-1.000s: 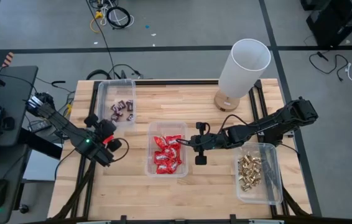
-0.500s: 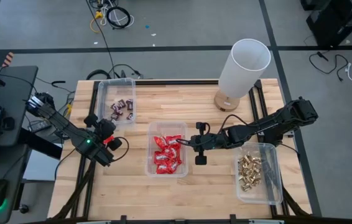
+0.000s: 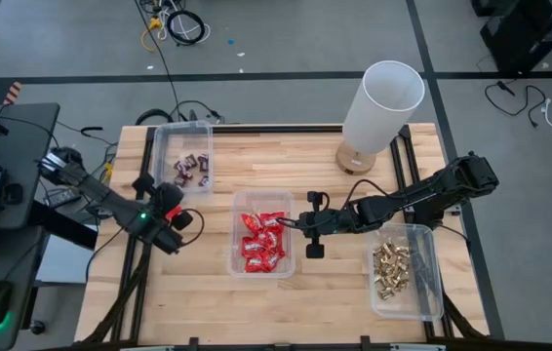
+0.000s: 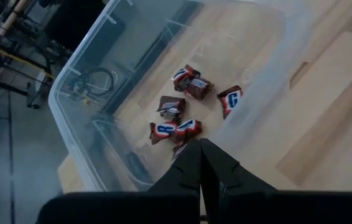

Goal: Sort candy
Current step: Adjust the top left transparent bin

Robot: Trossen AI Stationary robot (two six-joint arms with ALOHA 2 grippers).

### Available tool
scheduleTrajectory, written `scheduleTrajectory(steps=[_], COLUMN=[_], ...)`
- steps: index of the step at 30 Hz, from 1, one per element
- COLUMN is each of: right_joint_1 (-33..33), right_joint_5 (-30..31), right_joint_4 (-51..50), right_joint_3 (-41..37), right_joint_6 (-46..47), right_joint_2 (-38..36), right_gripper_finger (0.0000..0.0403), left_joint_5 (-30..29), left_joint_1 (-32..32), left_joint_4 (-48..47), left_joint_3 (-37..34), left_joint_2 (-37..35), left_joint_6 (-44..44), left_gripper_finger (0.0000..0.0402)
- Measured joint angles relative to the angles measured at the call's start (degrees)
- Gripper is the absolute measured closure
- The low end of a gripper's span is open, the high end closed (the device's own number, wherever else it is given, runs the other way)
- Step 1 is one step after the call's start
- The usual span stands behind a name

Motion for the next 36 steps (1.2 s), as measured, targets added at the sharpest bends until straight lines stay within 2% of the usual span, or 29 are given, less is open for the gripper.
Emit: scheduleTrajectory(steps=[5, 12, 14, 17, 20, 23, 28, 36], right_joint_1=[0.0, 0.0, 0.0, 0.0, 0.0, 0.0, 0.0, 0.0], right_joint_5=[0.0, 0.0, 0.0, 0.0, 0.0, 0.0, -0.7, -0.9], right_joint_4=[0.0, 0.0, 0.0, 0.0, 0.0, 0.0, 0.0, 0.0], right_joint_3=[0.0, 0.0, 0.0, 0.0, 0.0, 0.0, 0.0, 0.0], right_joint_6=[0.4, 0.4, 0.2, 0.2, -0.1, -0.3, -0.4, 0.8], right_joint_2=[0.0, 0.0, 0.0, 0.0, 0.0, 0.0, 0.0, 0.0], right_gripper_finger=[0.0403, 0.0403, 0.0403, 0.0403, 0.0403, 0.0403, 0.0403, 0.0403], left_joint_5=[-0.1, 0.5, 5.1, 15.6, 22.6, 20.4, 15.3, 10.1], left_joint_1=[1.9, 1.7, 1.7, 1.7, 1.8, 1.9, 2.9, 6.2], left_joint_4=[0.0, 1.3, 4.8, 12.2, 16.7, 15.9, 9.5, 8.0], left_joint_3=[1.1, 10.7, 12.3, 12.0, 9.9, 7.2, 4.0, 0.3], left_joint_2=[0.0, 0.0, -0.1, -0.3, -0.3, -0.2, -0.2, -0.2], left_joint_6=[2.9, 14.4, 20.4, 28.9, 31.1, 27.7, 20.6, 19.8], left_gripper_finger=[0.0402, 0.0402, 0.0402, 0.0402, 0.0402, 0.0402, 0.0402, 0.0402])
